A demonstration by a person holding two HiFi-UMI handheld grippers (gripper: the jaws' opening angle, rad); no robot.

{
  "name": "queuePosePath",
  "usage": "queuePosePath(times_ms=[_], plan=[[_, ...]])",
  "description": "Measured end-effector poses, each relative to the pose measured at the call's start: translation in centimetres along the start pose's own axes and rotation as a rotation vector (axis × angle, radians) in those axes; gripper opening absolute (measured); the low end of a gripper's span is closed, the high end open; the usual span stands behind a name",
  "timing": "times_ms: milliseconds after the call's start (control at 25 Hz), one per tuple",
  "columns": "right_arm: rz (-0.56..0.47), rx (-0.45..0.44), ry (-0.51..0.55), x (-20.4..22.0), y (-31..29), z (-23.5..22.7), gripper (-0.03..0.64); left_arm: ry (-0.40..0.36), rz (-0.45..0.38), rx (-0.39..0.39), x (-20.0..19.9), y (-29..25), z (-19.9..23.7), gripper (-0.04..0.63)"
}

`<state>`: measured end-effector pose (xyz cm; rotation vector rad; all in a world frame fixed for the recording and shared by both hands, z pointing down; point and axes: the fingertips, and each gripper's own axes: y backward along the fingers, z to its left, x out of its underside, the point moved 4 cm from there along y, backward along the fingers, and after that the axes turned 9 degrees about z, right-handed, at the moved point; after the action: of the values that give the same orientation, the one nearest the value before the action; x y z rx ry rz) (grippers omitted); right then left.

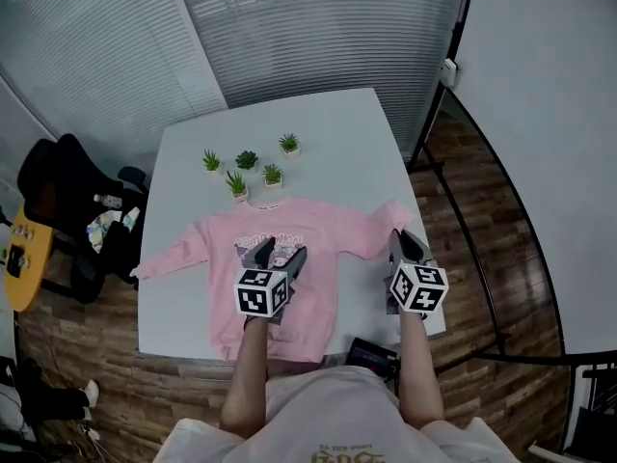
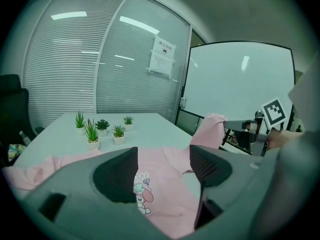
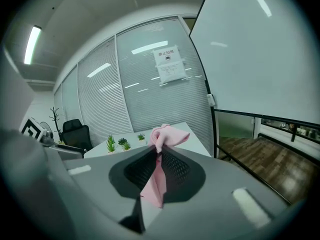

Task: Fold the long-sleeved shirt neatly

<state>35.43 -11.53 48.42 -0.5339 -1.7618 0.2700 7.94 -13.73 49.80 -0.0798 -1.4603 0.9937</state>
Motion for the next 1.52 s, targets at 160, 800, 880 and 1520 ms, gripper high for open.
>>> queuePosePath(times_ms=[160,800,880,1520], plan=[[0.000,-0.046,-0.003,0.0,-0.7,1.4,0.044,0.015,-0.011,-0.033,0.1,1.2,1.0,0.330],[0.001,-0.232,0.030,-0.7,-2.9,10.4,0.044,0.064,-0.037,-0.187,1.6,8.9,7.5,0.331],[0.002,-0.240,0.036,-0.7,-3.2,11.5,0.044,0.065,-0.032,-0.205,1.9,9.8,8.9,0.331],[0.038,-0.218,0.098,-0.2,-6.2,21.1,0.044,0.078,0.001,-0.160,3.4,12.8,17.2,0.331]])
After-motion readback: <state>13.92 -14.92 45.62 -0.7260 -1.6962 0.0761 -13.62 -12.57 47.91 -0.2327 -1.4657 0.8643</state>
